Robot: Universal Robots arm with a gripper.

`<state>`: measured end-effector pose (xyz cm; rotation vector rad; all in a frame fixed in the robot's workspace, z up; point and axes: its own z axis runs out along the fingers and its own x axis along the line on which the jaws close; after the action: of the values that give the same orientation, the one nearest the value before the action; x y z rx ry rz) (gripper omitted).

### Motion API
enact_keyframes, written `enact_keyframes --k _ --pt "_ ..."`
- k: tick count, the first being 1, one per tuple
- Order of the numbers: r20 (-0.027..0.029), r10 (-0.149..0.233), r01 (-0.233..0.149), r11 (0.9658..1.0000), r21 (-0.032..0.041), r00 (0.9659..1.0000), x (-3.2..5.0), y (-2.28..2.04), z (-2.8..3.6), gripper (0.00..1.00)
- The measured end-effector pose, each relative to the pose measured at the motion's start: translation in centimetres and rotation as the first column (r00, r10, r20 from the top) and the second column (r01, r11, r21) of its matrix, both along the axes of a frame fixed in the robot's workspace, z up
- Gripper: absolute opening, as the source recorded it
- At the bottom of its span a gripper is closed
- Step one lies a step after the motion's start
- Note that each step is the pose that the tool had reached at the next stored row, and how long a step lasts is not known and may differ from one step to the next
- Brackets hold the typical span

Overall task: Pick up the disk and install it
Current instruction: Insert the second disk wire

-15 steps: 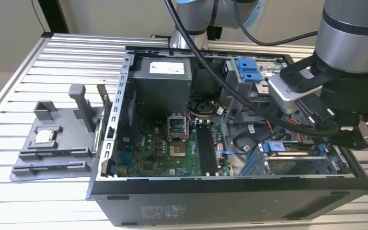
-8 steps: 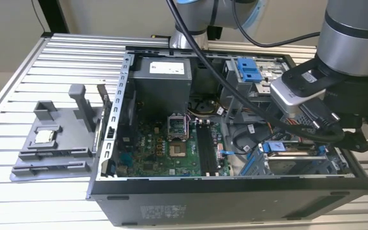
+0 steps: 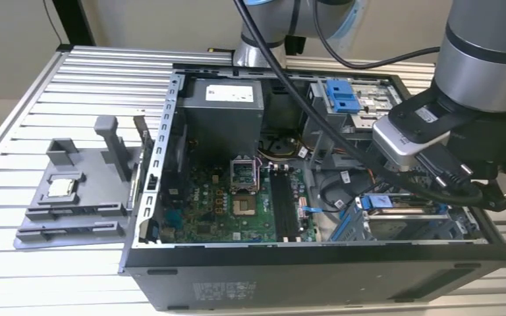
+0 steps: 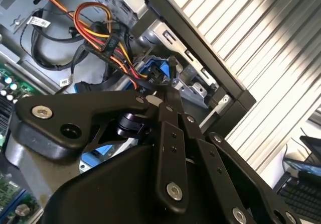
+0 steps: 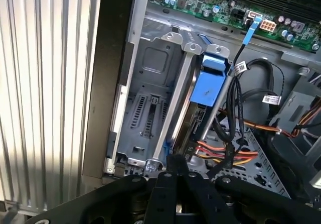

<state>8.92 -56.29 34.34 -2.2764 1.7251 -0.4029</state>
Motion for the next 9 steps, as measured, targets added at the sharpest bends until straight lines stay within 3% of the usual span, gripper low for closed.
enact_keyframes --k 3,9 --pt "0.0067 0.043 -0.043 0.9991 0.0001 0.999 0.01 0.01 -0.22 0.0" --pt "0.0069 0.055 -0.055 0.9985 -0.002 0.9985 0.01 -0.01 -0.34 0.0"
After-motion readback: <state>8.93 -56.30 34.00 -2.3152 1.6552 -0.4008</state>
